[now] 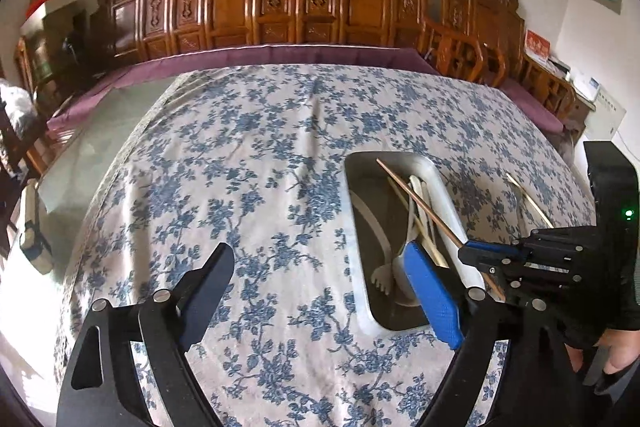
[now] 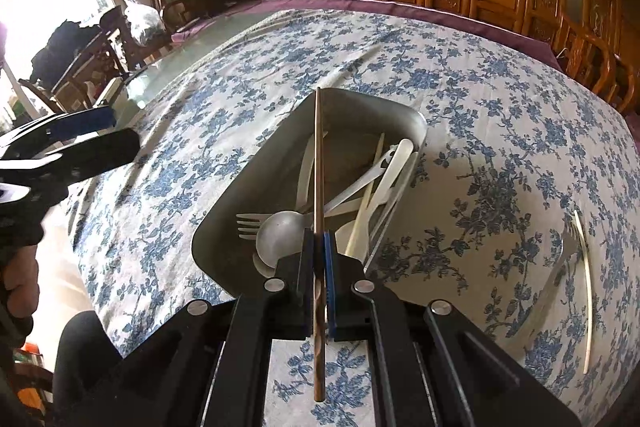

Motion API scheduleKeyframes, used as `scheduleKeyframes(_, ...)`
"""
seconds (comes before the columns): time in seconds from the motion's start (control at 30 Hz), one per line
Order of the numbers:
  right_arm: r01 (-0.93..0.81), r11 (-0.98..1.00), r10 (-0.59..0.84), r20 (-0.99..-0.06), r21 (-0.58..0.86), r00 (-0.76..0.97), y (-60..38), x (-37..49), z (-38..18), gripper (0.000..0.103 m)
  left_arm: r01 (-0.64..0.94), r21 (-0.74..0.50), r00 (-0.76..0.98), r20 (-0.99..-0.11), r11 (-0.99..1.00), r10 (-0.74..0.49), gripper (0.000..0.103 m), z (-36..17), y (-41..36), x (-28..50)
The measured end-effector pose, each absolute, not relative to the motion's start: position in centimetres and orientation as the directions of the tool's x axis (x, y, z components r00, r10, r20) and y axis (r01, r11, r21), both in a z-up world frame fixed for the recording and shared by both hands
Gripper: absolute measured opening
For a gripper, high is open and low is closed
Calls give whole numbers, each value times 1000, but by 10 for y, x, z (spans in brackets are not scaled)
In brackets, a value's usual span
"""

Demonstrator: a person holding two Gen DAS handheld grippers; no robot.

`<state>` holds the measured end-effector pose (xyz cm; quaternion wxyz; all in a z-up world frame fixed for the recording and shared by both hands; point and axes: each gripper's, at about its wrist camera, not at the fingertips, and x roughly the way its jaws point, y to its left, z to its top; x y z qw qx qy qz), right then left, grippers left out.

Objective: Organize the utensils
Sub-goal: 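Lower the wooden chopstick into the grey tray and open the right tool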

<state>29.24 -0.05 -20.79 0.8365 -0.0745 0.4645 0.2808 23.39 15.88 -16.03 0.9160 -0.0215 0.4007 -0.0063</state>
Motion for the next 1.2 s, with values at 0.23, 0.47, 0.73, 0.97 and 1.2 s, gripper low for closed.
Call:
scheduleKeyframes(0.23, -502, 859, 343, -842, 101, 416, 17, 306, -220, 6, -25, -68, 685, -728, 997, -32, 83, -157, 172, 231)
scheduleKeyframes(0.47, -463, 877, 341, -845, 128, 412, 19, 321, -228, 6, -24, -61, 684, -729, 998, -28, 83, -158, 172, 228)
scheduleKeyframes(0.73, -461, 873, 369, -834, 159, 410, 23, 329, -224, 6, -14, -60, 676, -737, 998, -35, 83, -162, 166, 230)
scheduleKeyframes(0.97, -480, 859, 401, -815, 176, 419, 15, 325, -221, 7, -1, -56, 676, -736, 998, -41, 83, -162, 159, 228)
scheduleKeyframes(1.2, -525, 841, 425, -758, 128, 495, -34, 300, -192, 12, 26, -46, 679, -732, 999, -52, 83, -160, 145, 225)
